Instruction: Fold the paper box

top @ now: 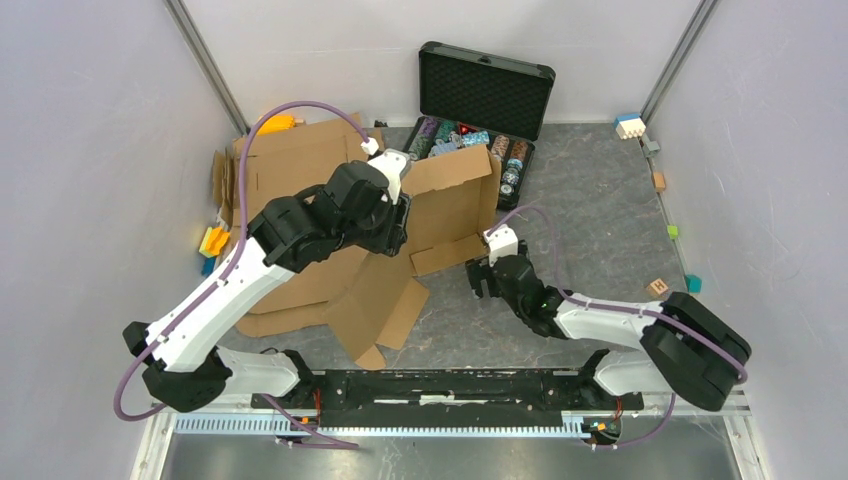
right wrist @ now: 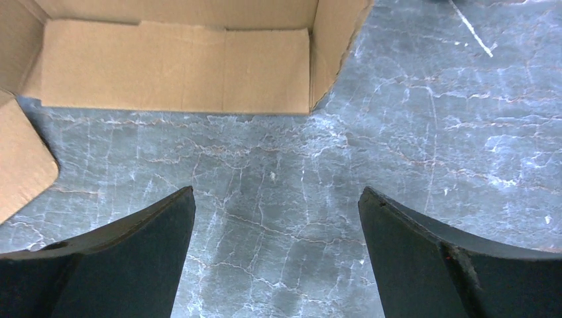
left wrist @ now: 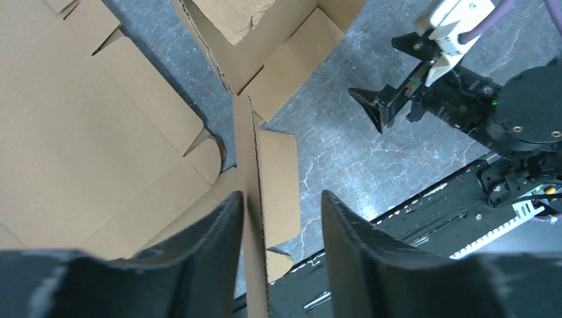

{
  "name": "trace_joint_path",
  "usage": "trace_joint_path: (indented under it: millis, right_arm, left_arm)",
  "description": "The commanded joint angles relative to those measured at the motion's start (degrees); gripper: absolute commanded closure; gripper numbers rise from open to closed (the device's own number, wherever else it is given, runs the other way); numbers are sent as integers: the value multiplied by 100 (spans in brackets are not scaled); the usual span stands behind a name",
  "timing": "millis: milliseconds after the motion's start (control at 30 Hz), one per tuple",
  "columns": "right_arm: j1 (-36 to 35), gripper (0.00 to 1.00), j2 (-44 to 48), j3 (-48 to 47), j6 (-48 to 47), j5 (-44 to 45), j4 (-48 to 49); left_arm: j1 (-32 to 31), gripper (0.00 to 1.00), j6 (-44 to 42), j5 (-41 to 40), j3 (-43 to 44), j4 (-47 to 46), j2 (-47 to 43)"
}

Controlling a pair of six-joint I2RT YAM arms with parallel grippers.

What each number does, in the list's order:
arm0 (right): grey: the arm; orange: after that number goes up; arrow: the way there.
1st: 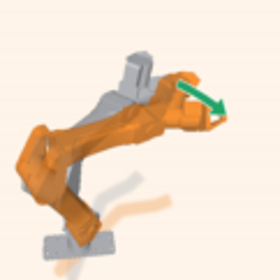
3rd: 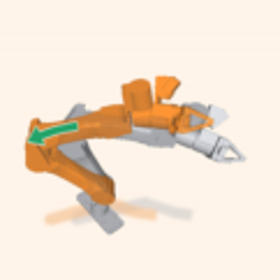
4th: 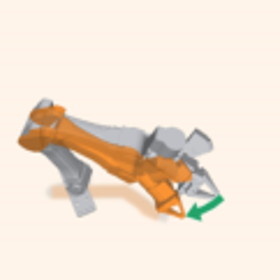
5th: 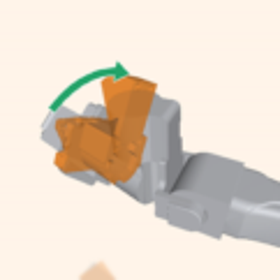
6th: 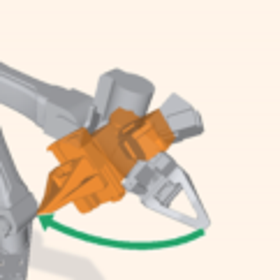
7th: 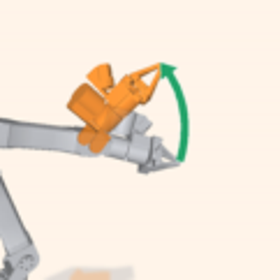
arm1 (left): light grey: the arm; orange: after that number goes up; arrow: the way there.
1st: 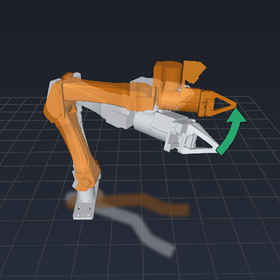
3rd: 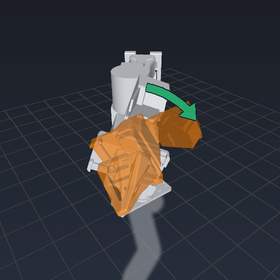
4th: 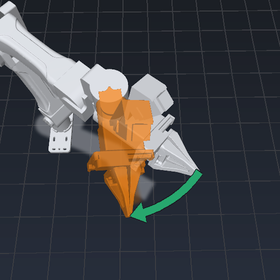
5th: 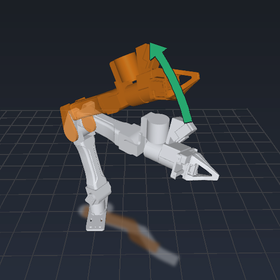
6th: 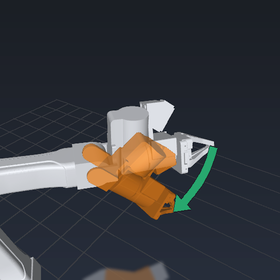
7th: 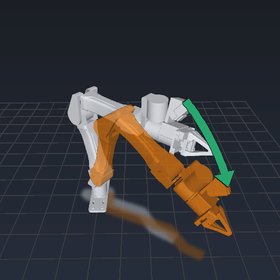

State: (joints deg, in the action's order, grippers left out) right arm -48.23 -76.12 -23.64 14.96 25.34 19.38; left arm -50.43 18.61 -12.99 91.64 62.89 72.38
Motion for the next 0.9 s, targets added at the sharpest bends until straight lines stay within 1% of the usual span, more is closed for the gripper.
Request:
trace_joint_path:
  millis: [0,67,167,233,333,467,567,667,833,867]
  right_arm:
    - [273,2,498,135,-60,-345,12]
    - [457,2,701,173,-71,-486,-64]
    - [839,2,974,193,-113,-856,-132]
    - [1152,2,1011,112,-213,-1210,-129]
    - [1449,2,984,-19,-407,-1468,30]
    - [1509,2,716,-133,-709,-1691,555]
    - [1518,3,443,-408,-817,-1704,666]
    - [1525,7,314,-663,-807,-1663,774]
    - [1518,14,207,-1003,-826,-1708,828]
    - [1518,17,178,-1056,-858,-1764,843]
  left_arm:
    - [82,40,-71,50,159,-115,-123]
    - [120,34,-21,59,151,-120,-237]
    - [213,21,19,149,98,-128,-466]
    - [297,16,35,258,67,-89,-568]
    - [333,11,121,485,-30,24,-679]
    - [335,7,205,601,-313,173,-1006]
    - [333,4,354,546,-442,317,-1375]
    - [333,3,510,671,-655,362,-1742]
    - [333,3,645,792,-1023,516,-2043]
    - [333,3,659,830,-1090,531,-2110]
